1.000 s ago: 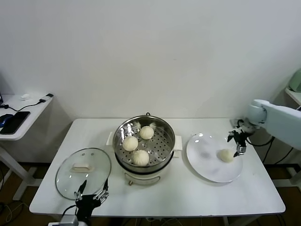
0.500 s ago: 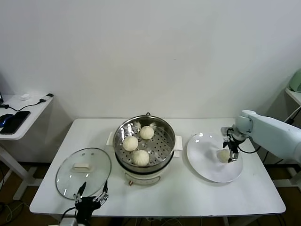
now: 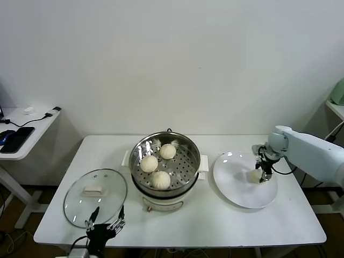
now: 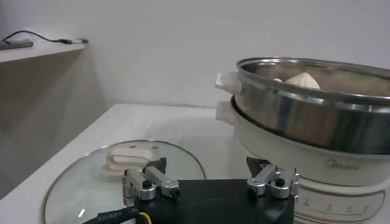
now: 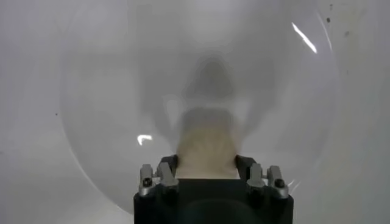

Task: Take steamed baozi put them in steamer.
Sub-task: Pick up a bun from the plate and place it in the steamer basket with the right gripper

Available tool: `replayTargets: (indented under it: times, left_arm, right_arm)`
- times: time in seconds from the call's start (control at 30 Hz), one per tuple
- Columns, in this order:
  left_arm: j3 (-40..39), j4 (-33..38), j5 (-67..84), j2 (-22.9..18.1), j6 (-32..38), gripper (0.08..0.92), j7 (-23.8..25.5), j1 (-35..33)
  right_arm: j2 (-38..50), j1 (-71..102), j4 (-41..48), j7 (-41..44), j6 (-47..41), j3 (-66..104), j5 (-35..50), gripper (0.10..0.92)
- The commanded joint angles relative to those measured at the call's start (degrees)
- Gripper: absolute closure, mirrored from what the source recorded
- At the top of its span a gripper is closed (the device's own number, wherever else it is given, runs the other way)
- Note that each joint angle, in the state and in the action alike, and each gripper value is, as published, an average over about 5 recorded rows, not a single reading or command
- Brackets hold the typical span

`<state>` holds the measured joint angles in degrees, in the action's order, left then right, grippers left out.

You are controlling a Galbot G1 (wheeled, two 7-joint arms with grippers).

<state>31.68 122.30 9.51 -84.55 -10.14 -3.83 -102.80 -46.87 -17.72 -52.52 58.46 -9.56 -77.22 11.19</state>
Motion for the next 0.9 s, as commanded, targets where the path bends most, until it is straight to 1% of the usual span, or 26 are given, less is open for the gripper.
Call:
replayTargets:
  times: [0.03,0.13,0.2,0.33,0.47,0.67,0.8,0.9]
  left_arm:
    - [-0.4,0.37,-0.19,-0.03,-0.48,0.177,0.11,0.28]
    - [-0.66,0.44,-0.21,0.01,-0.6,0.177,0.15,0.62]
    - [-0.8,0.45,-0.17,0.05,-0.7,0.177,0.17,0.91]
    - [-1.07,0.32,-0.11,0.2,-1.04,0.177,0.23,1.64]
    - [-1.67,0.23,-0.1,0.22,-1.48,0.177,0.29,2.32]
    - [-2.31,0.14,0.05,0.12,-1.62,0.177,0.3,3.09]
    - [-2.51,-0.02,0.22,0.08,-1.61,0.177,0.31,3.41]
    - [-2.66,-0.06,0.32,0.03,-1.7,0.177,0.33,3.6]
  right_arm:
    - [-0.08,-21.73,-10.59,0.28,-1.08,-17.69,14.89,0.38]
    - [-2.25,-34.86,-16.1,1.34,-1.72,-27.86,24.69,0.381]
    - [-3.87,-41.33,-19.33,2.02,-2.35,-31.14,30.12,0.381]
    - [-7.78,-50.61,-25.33,2.54,-4.61,-33.46,40.45,0.381]
    - [-12.89,-54.08,-29.63,2.01,-7.23,-32.52,47.15,0.381]
    - [-21.02,-50.82,-32.9,-3.38,-12.29,-28.56,53.35,0.381]
    - [-25.61,-44.2,-31.4,-8.32,-15.46,-26.16,53.98,0.381]
    - [-28.11,-38.57,-29.2,-10.99,-17.34,-24.84,52.94,0.381]
